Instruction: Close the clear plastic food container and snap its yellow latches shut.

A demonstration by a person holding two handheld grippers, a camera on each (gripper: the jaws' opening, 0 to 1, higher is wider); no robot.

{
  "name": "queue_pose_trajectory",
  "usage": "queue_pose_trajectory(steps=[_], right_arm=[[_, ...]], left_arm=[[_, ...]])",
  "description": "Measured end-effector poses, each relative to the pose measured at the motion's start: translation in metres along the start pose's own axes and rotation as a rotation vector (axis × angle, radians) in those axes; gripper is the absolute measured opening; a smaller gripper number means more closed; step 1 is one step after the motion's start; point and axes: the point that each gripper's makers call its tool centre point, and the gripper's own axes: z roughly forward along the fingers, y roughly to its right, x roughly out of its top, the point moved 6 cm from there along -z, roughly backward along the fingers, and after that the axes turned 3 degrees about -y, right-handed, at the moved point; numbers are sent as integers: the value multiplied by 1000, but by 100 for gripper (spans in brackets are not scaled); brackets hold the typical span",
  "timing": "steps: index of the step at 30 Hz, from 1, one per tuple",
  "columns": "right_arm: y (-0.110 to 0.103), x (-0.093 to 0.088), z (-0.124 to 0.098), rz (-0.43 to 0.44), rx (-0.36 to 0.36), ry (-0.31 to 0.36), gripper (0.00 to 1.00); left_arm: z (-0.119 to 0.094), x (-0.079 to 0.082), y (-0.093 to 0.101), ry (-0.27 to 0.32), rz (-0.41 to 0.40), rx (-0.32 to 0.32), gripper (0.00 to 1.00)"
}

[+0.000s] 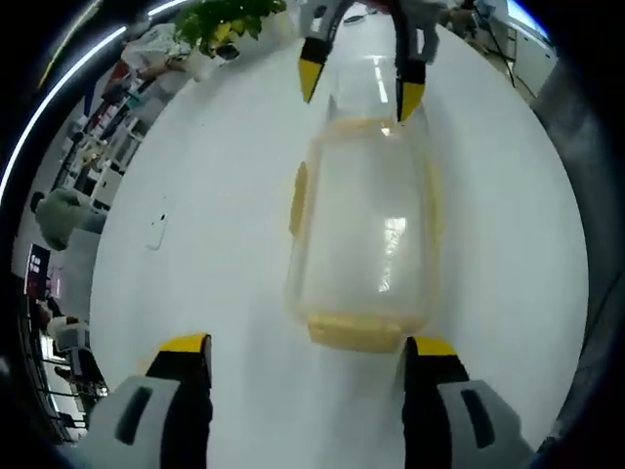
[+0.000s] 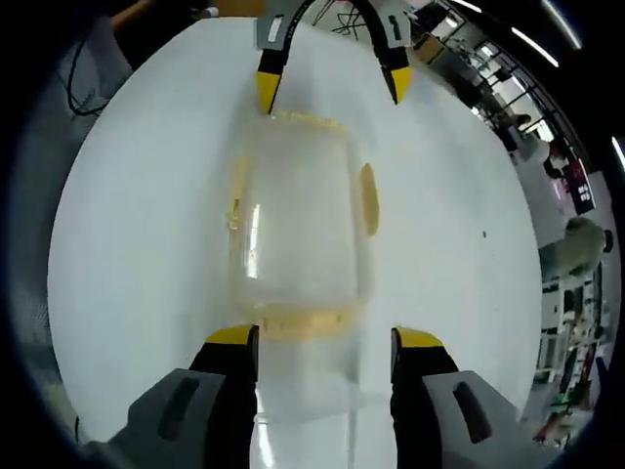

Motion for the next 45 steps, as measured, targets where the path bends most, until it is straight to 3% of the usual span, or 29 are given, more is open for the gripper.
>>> queue_pose_trajectory(steps=[4, 6, 7, 9, 12, 15, 17, 19, 22, 25, 33, 34, 45], right_arm=[[-4, 2, 7, 8, 79, -15, 48], [-6, 0, 11, -1, 120, -35, 40], [-10, 3, 13, 12, 173, -12, 38], [-5, 3, 14, 24, 152, -20, 37], [-6, 4, 15, 12, 185, -27, 37], [-4, 3, 17, 31, 220, -37, 37], [-2, 2, 19, 58, 248, -37, 38], [-2, 0, 20, 89, 286, -37, 38], [5, -1, 23, 126, 313, -40, 38], [2, 3, 22, 91, 315, -59, 39], [2, 8, 22, 48, 332, -120, 40], [2, 8, 22, 51, 333, -125, 40], [-1, 10, 22, 8, 327, -174, 40]], left_arm=[[6, 0, 3, -4, 5, -62, 74], [7, 1, 3, 1, -4, -99, 69], [8, 1, 3, 0, -11, -111, 66], [9, 3, 6, 6, 7, -162, 61], [10, 5, 11, 5, 47, -229, 51], [13, 6, 9, -18, 39, -248, 50], [14, 5, 12, -19, 48, -303, 45], [13, 2, 17, -58, -3, -367, 36], [15, 3, 15, -33, 10, -364, 35], [16, 4, 16, -44, 13, -367, 36], [20, 13, 15, -167, 55, -377, 36], [19, 21, 22, -185, 61, -375, 36], [19, 20, 21, -235, 90, -379, 35]])
